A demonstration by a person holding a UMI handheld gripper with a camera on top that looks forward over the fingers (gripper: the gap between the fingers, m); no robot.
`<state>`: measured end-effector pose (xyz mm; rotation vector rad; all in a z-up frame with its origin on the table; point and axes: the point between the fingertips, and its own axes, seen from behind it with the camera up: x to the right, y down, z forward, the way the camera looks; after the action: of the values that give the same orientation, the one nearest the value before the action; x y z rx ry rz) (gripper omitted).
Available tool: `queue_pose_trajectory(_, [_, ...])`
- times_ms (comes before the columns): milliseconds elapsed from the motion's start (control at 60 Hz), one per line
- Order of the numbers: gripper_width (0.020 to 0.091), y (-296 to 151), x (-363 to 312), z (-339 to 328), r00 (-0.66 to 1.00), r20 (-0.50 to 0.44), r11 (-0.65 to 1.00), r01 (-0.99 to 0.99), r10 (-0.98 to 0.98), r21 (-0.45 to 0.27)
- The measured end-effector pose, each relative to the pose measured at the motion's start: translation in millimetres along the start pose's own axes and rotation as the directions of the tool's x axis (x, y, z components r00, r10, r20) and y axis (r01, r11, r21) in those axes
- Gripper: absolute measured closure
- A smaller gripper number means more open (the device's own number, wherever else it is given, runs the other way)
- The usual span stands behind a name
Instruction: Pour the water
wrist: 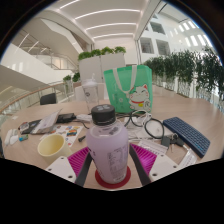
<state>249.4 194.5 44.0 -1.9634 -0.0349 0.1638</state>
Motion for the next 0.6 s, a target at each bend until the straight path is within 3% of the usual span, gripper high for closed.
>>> queue_pose_trajectory(33, [0.0273, -1.1, 0.8, -5.1, 1.0, -0.008, 1.0, -0.007, 0.007, 0.007])
queue_pose_trajectory(167, [0.0277, -5.5, -3.0, -39.7, 0.997, -0.051, 0.998, -0.056, 0.055, -0.009])
queue_pose_trajectory(367, [0.0278, 1.7, -34.7, -137.2, 0.988, -0.15, 0.995, 0.006, -0.021, -0.095])
queue_pose_trajectory(600, [0.0284, -6.9, -100.3, -270.4, 0.961, -0.273, 0.995, 0.018, -0.044, -0.096])
